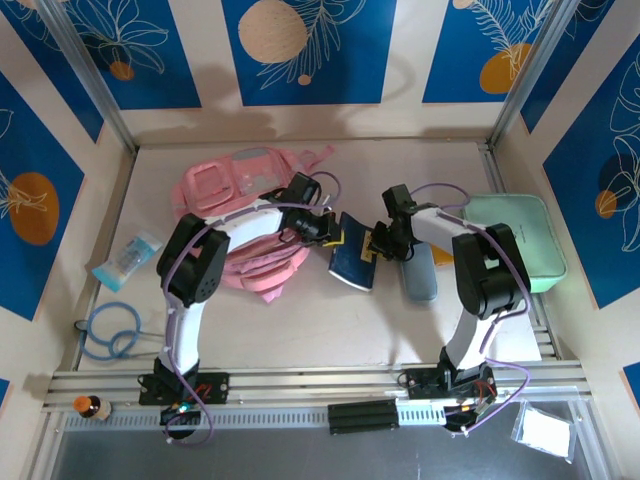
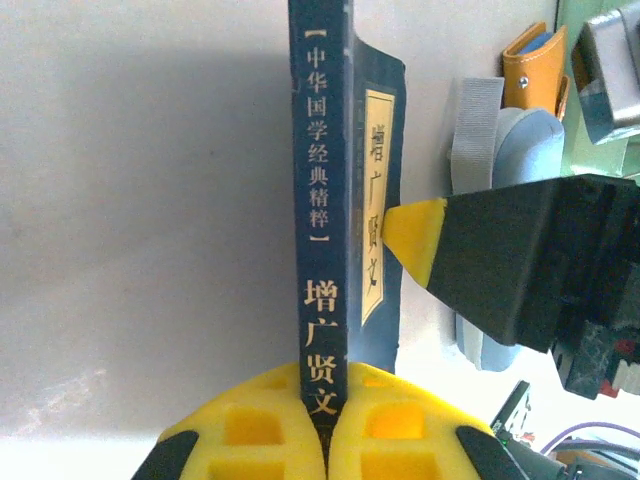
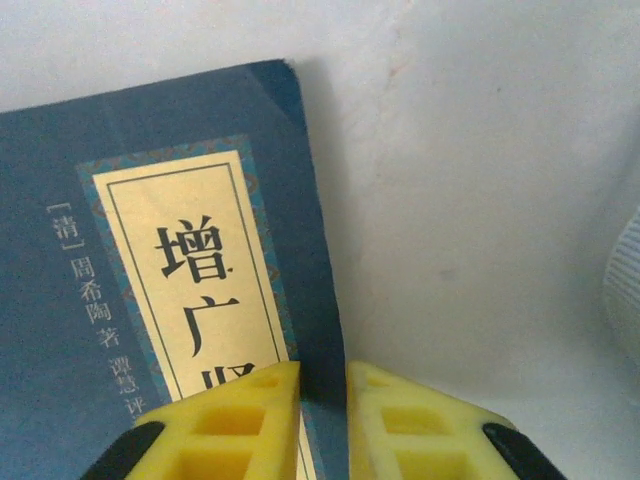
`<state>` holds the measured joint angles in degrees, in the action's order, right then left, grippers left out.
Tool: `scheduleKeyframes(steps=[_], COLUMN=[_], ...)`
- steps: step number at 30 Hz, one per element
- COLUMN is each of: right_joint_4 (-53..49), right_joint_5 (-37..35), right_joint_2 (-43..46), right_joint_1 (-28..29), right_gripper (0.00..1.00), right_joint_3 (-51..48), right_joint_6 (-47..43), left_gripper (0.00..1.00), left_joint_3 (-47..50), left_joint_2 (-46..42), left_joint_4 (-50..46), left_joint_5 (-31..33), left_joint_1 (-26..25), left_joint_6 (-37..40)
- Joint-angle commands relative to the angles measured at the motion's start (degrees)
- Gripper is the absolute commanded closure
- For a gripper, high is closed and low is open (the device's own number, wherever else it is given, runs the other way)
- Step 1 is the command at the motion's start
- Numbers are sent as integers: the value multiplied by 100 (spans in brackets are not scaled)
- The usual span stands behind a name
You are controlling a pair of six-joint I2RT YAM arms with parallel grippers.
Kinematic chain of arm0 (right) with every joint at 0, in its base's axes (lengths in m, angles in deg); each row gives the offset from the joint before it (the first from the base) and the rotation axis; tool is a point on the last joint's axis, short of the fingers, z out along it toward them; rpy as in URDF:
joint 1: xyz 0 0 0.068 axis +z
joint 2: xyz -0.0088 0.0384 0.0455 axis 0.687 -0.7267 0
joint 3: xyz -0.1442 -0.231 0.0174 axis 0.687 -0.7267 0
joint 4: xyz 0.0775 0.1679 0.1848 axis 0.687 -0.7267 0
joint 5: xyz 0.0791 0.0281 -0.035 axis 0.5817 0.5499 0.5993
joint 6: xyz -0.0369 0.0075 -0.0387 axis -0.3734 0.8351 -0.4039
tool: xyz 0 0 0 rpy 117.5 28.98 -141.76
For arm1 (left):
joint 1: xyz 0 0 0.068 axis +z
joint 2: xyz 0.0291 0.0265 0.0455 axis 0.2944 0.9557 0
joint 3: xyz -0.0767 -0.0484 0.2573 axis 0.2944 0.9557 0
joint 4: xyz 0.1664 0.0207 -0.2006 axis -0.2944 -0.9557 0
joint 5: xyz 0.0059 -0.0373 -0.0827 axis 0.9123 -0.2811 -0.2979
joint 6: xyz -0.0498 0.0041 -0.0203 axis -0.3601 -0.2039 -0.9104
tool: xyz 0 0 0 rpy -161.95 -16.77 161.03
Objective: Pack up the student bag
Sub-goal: Pick up the book at the center of the table, then pass the book.
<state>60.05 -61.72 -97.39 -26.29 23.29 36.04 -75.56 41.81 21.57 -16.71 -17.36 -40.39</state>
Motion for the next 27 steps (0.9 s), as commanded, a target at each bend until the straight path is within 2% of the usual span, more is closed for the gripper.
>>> scheduleKeyframes(steps=[1, 6, 11, 16, 20, 23, 27], right_joint_4=[649, 1312, 2099, 3140, 4051, 4765, 5305], right_joint_5=[567, 1101, 1704, 2351, 2609, 2515, 2424], right_joint_2=[572, 1332, 1792, 1791, 1633, 1512, 1196], right_joint_1=[2, -5, -5, 38, 158, 329, 537], right_gripper=[79, 65, 45, 30, 16, 10, 10], right_joint_3=[-324, -488, -627, -829, -1009, -1176, -1249], right_joint_6=[27, 234, 746, 1624, 2400, 2880, 3384], left_gripper=[100, 100, 100, 100, 100, 100, 100], left_joint_3=[5, 316, 1056, 1928, 2468, 2767, 3022], left_joint_2=[-558, -1316, -2084, -2653, -2811, -2708, -2462], left_joint_4=[152, 664, 1829, 3044, 4047, 4717, 5542], left_joint_5=[-9, 100, 302, 811, 1215, 1295, 1321], left_joint_1=[232, 598, 1076, 1378, 1424, 1360, 1260], left_joint_6=[33, -190, -993, -2019, -2825, -3532, -4125])
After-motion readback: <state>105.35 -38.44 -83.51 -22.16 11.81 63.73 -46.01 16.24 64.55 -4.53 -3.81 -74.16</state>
